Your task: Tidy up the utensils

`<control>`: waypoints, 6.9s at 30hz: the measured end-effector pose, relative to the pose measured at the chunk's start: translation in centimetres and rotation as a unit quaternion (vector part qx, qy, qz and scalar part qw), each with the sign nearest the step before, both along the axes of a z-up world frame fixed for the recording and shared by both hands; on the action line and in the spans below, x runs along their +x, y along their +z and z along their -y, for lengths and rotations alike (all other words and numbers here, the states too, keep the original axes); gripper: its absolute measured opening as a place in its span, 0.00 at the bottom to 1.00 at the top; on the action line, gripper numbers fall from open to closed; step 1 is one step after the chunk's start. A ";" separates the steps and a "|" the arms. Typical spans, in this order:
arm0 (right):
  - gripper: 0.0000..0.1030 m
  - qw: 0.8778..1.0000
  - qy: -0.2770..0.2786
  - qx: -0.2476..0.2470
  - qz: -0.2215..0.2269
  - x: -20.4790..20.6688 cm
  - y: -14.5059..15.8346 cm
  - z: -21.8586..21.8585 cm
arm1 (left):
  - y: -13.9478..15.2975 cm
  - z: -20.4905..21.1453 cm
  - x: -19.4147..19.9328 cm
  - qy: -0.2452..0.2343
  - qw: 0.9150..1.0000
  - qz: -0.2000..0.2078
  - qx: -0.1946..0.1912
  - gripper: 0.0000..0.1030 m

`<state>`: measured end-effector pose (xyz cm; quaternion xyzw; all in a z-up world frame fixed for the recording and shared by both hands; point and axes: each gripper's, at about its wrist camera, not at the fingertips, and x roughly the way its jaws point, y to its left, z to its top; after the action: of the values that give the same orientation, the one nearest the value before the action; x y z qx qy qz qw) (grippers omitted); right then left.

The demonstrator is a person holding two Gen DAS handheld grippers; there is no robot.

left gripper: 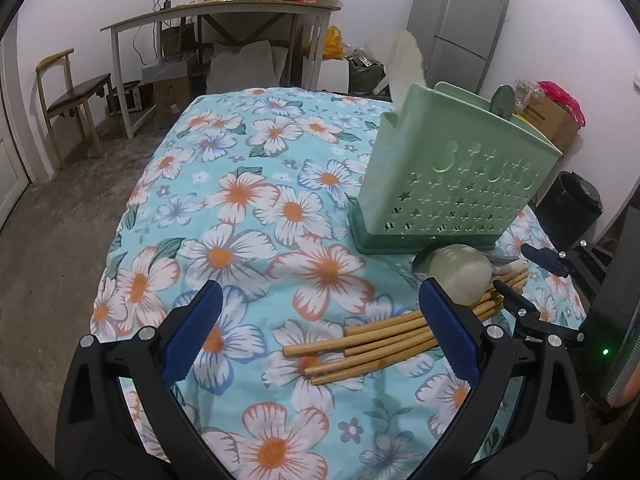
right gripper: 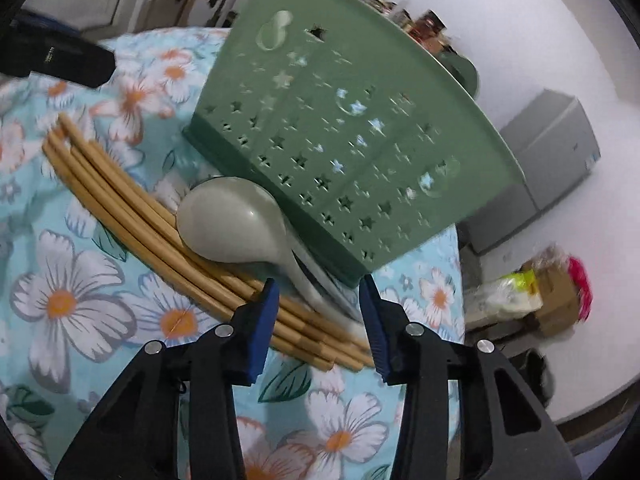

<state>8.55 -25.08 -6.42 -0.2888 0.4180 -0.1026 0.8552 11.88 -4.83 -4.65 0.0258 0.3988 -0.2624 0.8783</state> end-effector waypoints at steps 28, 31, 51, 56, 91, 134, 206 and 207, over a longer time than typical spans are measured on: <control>0.27 0.978 0.147 -0.145 0.022 0.7 -3.3 -10.2 | -1.2 -1.4 1.4 0.010 1.000 -0.024 -0.014 0.92; 0.19 0.981 0.141 -0.127 0.035 0.6 -2.1 -10.5 | -1.2 -1.4 1.4 0.011 1.000 -0.024 -0.013 0.92; 0.04 0.986 -0.017 0.079 0.146 -0.5 6.9 -1.7 | 0.6 2.1 -1.3 -0.083 0.995 0.008 -0.062 0.73; 0.04 0.972 -0.072 0.145 0.172 -2.2 7.2 1.2 | 0.1 5.9 -1.7 -0.143 0.989 0.024 -0.030 0.53; 0.04 0.945 -0.121 0.228 0.200 -4.4 7.7 5.2 | -2.4 10.5 -2.6 -0.213 0.968 0.090 0.101 0.01; 0.04 0.913 -0.133 0.279 0.266 -7.2 9.8 7.3 | 19.1 -2.3 -5.4 -0.085 0.968 0.226 -0.068 0.00; 0.44 0.915 -0.093 0.337 0.202 1.9 12.5 8.0 | 4.7 -2.2 -1.0 -0.023 0.996 0.033 -0.080 0.66; 0.52 0.913 -0.094 0.338 0.208 1.4 12.7 8.1 | 4.7 -2.2 -1.0 -0.023 0.996 0.033 -0.079 0.67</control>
<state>9.94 -33.16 6.23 0.0864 0.2659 -0.0929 0.9556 10.87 -2.67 0.03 -0.0264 0.3471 -0.3119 0.8841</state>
